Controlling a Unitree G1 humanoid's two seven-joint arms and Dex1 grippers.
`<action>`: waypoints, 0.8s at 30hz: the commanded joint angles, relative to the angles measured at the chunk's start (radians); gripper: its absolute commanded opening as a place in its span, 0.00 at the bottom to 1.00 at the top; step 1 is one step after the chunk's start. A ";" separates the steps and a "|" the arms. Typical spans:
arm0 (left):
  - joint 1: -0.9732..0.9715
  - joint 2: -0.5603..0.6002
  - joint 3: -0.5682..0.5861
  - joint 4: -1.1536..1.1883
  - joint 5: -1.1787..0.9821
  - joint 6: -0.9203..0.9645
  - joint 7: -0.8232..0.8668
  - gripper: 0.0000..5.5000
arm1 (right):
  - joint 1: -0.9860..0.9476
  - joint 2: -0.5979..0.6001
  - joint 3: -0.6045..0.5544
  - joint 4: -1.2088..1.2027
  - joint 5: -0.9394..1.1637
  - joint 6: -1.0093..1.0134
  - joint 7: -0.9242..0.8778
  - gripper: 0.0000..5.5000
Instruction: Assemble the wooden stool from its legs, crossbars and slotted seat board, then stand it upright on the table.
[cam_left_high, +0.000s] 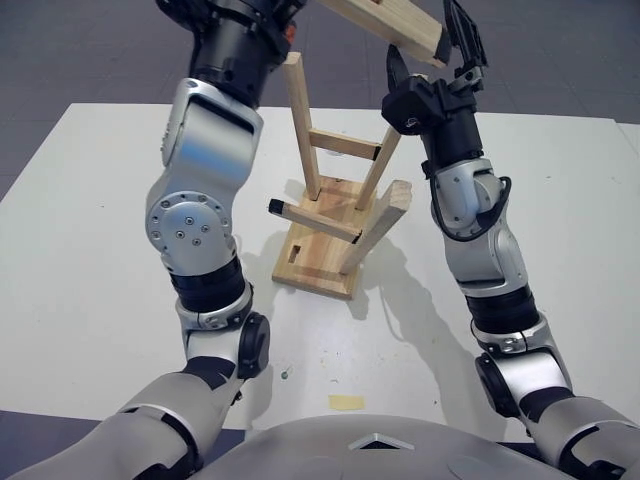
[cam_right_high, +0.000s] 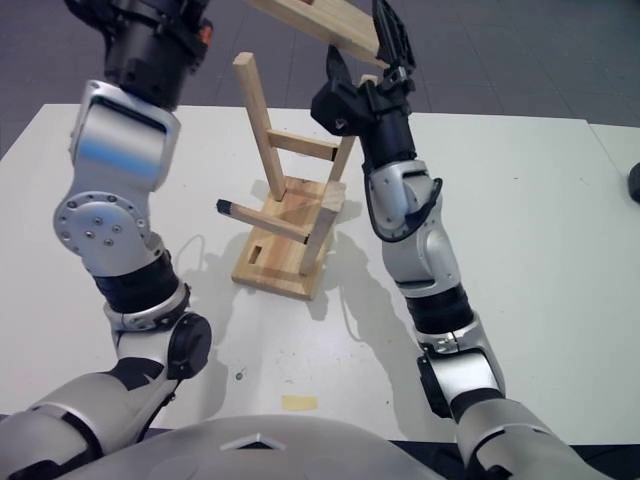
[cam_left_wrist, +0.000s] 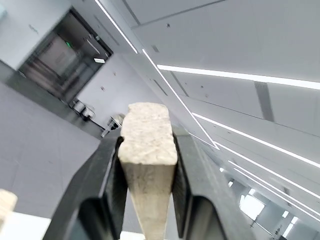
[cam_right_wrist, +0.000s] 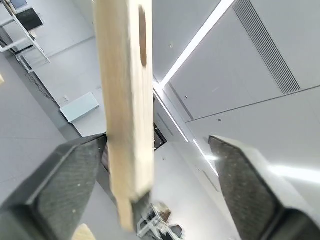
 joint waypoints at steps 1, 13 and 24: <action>-0.059 0.109 0.064 -0.038 0.067 -0.036 -0.018 0.18 | 0.064 -0.024 -0.104 -0.137 0.272 -0.092 0.112 0.81; -0.021 0.646 0.220 0.146 -0.026 0.419 -0.221 0.18 | 0.088 -0.267 -0.532 -0.404 1.682 0.627 0.523 0.98; 0.095 0.812 0.255 0.177 -0.094 0.646 -0.377 0.18 | 0.284 -0.517 -0.489 -0.533 1.901 0.797 0.700 0.98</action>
